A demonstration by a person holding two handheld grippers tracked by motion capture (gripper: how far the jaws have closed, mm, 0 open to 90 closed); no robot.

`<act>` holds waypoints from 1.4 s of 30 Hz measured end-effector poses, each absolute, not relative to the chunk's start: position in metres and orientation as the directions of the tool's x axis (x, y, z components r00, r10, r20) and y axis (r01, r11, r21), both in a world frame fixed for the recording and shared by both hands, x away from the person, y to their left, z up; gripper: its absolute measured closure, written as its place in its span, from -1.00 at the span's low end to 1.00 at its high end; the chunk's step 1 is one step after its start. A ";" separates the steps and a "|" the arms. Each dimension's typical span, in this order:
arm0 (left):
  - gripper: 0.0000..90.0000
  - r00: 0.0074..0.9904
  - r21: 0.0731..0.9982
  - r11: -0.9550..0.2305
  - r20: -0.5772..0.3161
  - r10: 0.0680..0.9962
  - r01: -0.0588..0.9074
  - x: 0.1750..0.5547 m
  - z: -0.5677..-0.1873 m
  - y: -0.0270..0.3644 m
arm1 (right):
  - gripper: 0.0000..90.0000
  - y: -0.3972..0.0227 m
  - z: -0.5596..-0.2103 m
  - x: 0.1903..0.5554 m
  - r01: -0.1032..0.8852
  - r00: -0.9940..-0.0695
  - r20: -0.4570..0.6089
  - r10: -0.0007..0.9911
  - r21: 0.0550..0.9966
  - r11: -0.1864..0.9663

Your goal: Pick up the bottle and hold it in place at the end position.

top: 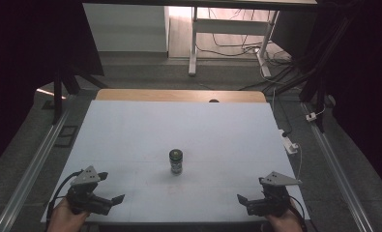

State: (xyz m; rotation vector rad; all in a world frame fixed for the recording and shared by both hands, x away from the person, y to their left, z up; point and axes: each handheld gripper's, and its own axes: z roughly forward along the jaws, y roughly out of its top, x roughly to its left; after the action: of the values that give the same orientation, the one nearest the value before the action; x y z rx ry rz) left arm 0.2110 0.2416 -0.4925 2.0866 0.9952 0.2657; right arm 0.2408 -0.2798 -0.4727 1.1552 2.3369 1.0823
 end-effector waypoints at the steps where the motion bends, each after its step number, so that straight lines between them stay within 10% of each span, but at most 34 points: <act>1: -1.00 0.669 0.737 -0.375 -0.139 0.730 0.563 0.212 -0.492 0.240 | -1.00 -0.280 -0.473 0.241 0.540 -0.623 0.046 0.781 0.747 0.387; 42: -1.00 0.777 0.747 -0.471 -0.096 0.622 0.469 0.299 -0.497 0.141 | -1.00 -0.278 -0.473 0.239 0.535 -0.633 0.033 0.774 0.741 0.406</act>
State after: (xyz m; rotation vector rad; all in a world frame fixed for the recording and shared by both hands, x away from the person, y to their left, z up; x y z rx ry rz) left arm 0.2991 0.1413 -0.4972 2.1536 0.8083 0.2400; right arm 0.2392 -0.2781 -0.4727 1.1360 2.3514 1.0650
